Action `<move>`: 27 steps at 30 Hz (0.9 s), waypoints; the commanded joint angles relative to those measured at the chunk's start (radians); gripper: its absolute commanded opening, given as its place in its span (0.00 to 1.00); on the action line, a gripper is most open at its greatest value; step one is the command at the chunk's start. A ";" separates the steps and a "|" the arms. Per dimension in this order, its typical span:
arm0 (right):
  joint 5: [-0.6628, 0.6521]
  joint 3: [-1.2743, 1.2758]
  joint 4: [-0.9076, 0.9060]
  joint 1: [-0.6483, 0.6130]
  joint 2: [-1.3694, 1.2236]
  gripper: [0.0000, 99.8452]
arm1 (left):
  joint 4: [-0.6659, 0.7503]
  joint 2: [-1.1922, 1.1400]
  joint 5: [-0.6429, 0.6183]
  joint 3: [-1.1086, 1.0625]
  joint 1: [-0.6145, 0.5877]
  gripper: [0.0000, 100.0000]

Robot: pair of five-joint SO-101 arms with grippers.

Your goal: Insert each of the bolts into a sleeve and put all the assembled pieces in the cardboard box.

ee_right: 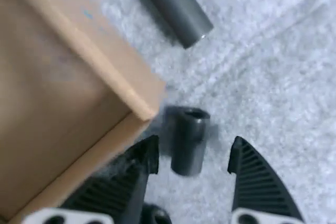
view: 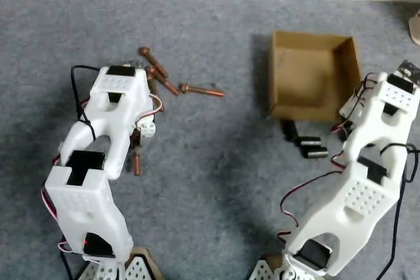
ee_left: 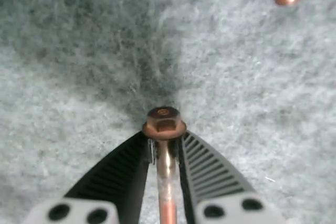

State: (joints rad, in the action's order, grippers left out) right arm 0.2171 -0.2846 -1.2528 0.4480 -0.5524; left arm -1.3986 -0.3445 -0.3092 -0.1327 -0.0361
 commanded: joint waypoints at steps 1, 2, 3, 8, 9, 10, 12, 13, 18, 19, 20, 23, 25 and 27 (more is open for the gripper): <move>0.015 -0.111 -0.004 0.010 -0.047 0.22 | -0.014 0.008 0.008 0.038 0.019 0.01; 0.015 -0.137 -0.005 0.013 -0.070 0.22 | -0.014 0.008 0.008 0.038 0.021 0.01; 0.015 -0.159 -0.010 0.013 -0.093 0.22 | -0.014 0.008 0.008 0.038 0.021 0.01; 0.015 -0.208 -0.012 0.013 -0.189 0.22 | -0.014 0.008 0.008 0.038 0.021 0.01; 0.015 -0.206 -0.012 0.013 -0.202 0.22 | -0.014 0.008 0.008 0.038 0.021 0.01; 0.015 -0.206 -0.013 0.013 -0.209 0.21 | -0.014 0.008 0.009 0.038 0.021 0.01; 0.015 -0.206 -0.028 0.013 -0.211 0.13 | -0.014 0.008 0.009 0.038 0.021 0.01; 0.014 -0.208 -0.053 0.013 -0.209 0.07 | -0.014 0.008 0.009 0.038 0.021 0.01; 0.008 -0.317 -0.294 0.007 -0.170 0.00 | -0.020 0.016 0.008 0.039 0.044 0.01; 0.008 -0.349 -0.360 0.004 -0.153 0.00 | -0.021 0.018 0.006 0.039 0.056 0.01; 0.003 -0.387 -0.424 0.004 -0.136 0.01 | -0.025 0.021 0.006 0.039 0.070 0.01; -0.068 -0.472 -0.509 0.005 -0.070 0.00 | -0.084 0.022 0.005 0.085 0.119 0.01; -0.091 -0.489 -0.509 0.015 -0.015 0.00 | -0.157 0.022 0.005 0.136 0.153 0.01; -0.106 -0.441 -0.509 0.028 0.045 0.00 | -0.232 0.022 0.005 0.203 0.179 0.01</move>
State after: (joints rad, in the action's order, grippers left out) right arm 0.1527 -0.7096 -1.7377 0.4618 -0.6460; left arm -1.5290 -0.3445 -0.3092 -0.0376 0.0882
